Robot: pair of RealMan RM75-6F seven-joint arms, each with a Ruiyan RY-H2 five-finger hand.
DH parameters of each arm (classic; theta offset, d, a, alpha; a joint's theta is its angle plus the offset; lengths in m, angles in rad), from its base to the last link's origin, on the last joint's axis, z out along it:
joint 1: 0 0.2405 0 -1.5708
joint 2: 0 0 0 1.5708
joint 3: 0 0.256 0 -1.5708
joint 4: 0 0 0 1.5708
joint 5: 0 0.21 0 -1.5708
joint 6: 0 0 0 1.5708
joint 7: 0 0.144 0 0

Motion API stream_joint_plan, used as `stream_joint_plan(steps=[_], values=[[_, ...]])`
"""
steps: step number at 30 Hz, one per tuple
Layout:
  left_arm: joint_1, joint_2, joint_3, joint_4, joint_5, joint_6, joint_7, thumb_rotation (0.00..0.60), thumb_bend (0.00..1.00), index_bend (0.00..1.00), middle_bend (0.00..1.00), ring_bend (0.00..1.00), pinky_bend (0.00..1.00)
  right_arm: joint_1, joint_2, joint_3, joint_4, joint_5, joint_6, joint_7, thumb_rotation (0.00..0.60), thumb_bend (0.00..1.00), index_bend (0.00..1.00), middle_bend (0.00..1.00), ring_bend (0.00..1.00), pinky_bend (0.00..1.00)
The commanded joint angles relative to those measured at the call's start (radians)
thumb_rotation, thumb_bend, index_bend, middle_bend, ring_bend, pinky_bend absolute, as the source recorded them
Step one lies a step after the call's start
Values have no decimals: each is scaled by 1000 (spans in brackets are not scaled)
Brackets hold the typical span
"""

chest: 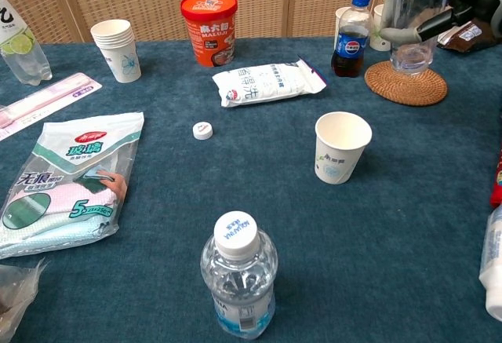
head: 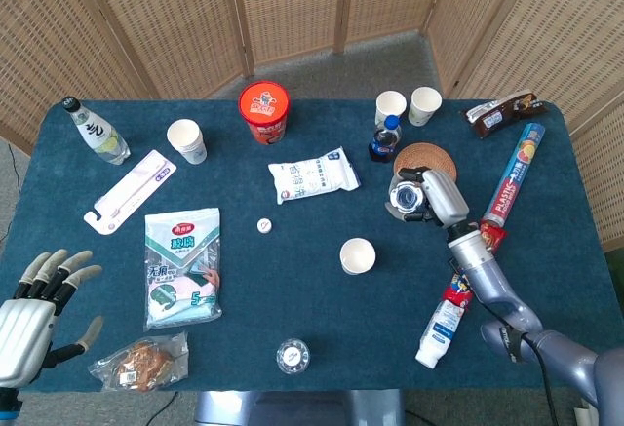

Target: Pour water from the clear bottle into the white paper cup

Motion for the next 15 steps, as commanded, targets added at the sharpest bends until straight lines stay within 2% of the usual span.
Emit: stream_joint_plan(steps=[1,15], values=[[-1,0,-1,0,-1,-2,1,529,415,205,163,75,0,-4,-23,-9,32,-21,37,-33,600,322,605,556,539,427],[-13,-8,-7,-15,-5,-21,26,528,416,205,163,75,0,-2,-49,-51,137,-86,107,-145,600,309,601,553,539,427]])
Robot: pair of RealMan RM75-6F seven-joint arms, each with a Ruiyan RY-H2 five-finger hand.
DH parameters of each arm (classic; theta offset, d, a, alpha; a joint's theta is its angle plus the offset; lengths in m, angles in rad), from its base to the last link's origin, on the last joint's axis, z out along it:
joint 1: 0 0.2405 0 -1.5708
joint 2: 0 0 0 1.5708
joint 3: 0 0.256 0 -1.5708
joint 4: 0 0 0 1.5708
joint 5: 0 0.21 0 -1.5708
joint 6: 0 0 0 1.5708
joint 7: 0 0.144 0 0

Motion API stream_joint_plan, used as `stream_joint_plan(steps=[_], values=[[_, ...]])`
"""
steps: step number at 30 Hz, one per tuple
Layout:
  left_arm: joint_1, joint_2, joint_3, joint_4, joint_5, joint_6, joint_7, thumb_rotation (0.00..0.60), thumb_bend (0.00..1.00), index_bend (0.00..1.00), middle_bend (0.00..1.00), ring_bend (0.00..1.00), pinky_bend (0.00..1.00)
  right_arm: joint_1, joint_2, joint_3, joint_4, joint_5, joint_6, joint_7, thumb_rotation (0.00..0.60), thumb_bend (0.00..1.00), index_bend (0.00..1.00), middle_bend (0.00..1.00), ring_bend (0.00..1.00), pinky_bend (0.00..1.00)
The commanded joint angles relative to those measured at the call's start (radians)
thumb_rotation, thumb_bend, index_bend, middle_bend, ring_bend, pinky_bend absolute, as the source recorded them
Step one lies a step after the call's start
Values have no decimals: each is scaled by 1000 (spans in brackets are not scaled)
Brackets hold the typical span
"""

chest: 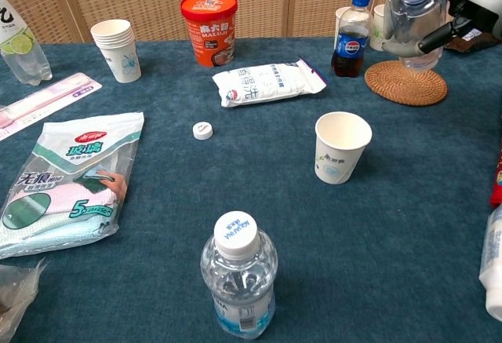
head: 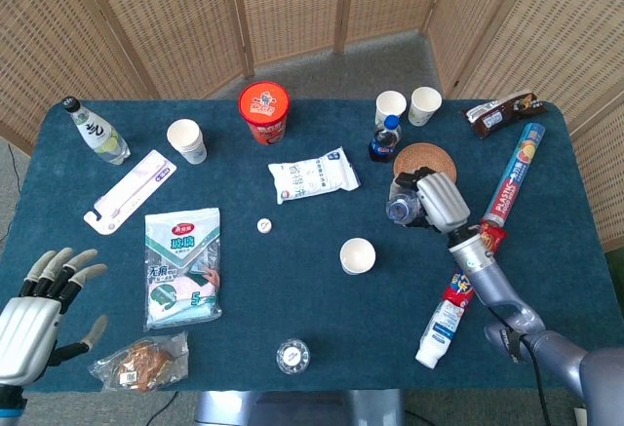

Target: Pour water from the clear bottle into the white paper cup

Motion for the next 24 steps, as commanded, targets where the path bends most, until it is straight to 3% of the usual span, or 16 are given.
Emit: stream_joint_plan(steps=[1,11,24], values=[[-4,-3,-1,-4,-2,-6,6,529,416,205,163,75,0,0,-7,-8,22,-9,11,-22,600,307,601,552,539,427],[-11,-8,-5,-14,-3,-16,24,528,415,206,163,75,0,7,-29,-31,93,-38,38,-111,600,300,600,552,539,427],[-18,-17,-7,-4,-8,-23,15,529,416,206,163,75,0,9,-27,-53,69,-45,22,-325,600,281,600,552,539,427]])
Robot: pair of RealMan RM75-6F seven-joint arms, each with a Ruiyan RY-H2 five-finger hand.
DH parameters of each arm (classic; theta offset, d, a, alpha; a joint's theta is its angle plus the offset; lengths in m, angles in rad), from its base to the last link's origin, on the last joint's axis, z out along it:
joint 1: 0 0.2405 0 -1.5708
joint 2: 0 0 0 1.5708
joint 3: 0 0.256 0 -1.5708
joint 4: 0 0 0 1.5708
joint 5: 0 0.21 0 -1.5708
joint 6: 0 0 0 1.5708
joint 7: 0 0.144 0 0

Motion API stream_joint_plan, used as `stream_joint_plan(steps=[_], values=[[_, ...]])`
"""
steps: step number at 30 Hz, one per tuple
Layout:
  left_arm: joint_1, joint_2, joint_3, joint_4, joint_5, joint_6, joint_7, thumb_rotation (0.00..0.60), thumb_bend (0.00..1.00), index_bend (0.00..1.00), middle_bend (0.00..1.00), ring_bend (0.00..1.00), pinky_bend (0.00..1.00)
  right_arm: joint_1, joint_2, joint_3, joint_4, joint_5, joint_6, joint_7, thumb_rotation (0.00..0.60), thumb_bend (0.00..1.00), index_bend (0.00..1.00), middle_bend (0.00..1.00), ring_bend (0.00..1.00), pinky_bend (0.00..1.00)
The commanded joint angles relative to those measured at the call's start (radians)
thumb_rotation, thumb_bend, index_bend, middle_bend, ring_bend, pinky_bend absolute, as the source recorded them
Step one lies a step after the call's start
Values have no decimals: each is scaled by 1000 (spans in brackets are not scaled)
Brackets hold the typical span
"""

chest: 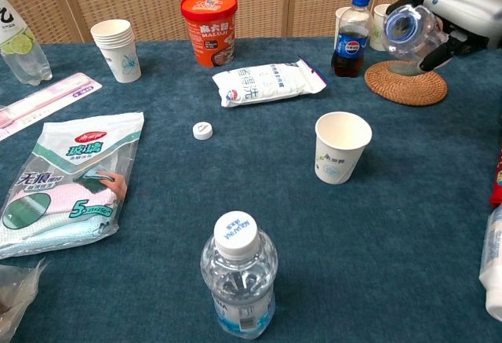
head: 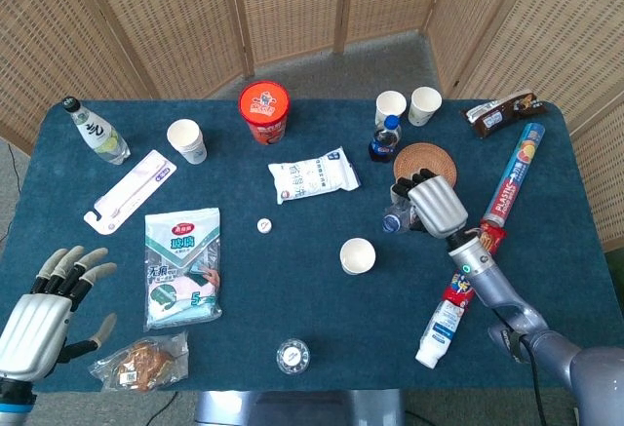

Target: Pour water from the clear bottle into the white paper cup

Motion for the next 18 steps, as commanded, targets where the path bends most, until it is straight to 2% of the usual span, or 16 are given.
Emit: stream_joint_plan(steps=[1,18], values=[[1,-1,1,2,0,1,-4,530,416,206,163,75,0,1,-3,-7,-4,-5,1,-53,600,281,600,552,539,427],[-2,-4,2,16,2,2,-21,532,416,206,163,75,0,-3,-39,-32,23,-28,16,-258,600,274,596,554,539,427]])
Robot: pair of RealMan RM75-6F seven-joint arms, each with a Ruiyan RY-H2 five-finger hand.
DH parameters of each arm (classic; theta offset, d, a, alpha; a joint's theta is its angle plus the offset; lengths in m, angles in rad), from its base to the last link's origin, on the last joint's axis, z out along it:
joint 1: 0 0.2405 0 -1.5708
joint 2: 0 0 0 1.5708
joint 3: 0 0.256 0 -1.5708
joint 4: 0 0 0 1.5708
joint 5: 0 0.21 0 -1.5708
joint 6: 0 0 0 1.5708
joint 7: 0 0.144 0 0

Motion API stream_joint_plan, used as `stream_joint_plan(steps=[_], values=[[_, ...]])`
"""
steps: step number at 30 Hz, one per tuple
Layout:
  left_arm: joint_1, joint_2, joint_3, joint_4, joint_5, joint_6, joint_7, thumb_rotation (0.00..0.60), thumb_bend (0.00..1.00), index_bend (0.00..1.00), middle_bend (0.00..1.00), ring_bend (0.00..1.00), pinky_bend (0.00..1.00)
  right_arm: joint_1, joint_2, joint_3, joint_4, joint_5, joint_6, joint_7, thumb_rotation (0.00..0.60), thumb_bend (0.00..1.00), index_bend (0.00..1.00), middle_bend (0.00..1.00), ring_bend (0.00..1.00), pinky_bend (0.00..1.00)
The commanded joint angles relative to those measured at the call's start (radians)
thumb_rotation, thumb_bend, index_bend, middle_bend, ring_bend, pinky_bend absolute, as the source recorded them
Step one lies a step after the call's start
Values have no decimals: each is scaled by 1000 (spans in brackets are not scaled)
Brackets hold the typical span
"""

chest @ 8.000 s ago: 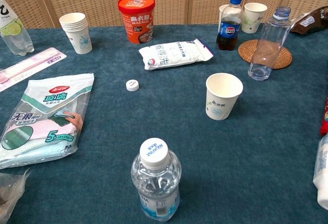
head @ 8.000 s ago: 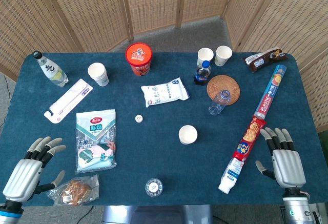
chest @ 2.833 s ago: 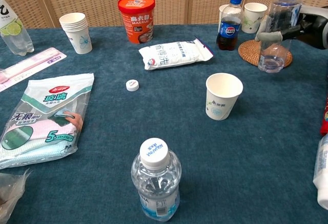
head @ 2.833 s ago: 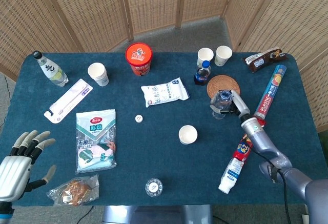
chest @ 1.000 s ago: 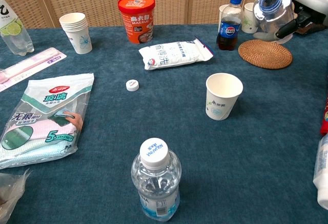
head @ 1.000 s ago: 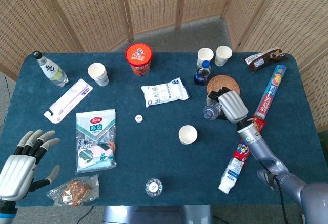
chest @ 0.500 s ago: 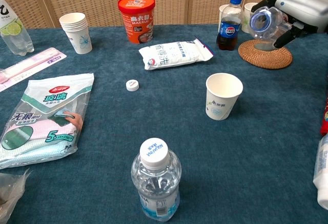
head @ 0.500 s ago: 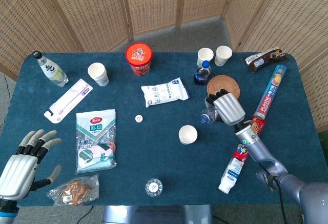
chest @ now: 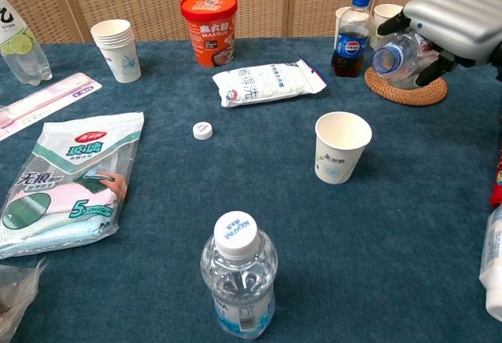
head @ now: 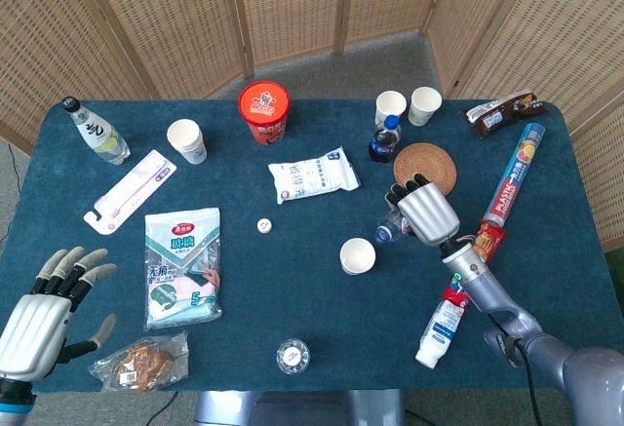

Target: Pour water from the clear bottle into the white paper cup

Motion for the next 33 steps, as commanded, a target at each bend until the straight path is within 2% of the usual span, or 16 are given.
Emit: stream_joint_plan(steps=[1,18,33], values=[[-1,-1,0,1,0,0,-1,532,416,205,163,75,0,2,-5,-10,2,-7,-8,-24,600,275,595,554,539,427],[-9,-9,-3,19,-12,-8,-19,529,416,205,163,75,0,19,9,2,-111,19,-75,-225,600,263,591,554,539,427],[-14,-11,-4,26,-14,-9,-28,529,415,206,163,74,0,25,-6,10,-109,12,-60,-331,600,264,591,554,539,427]])
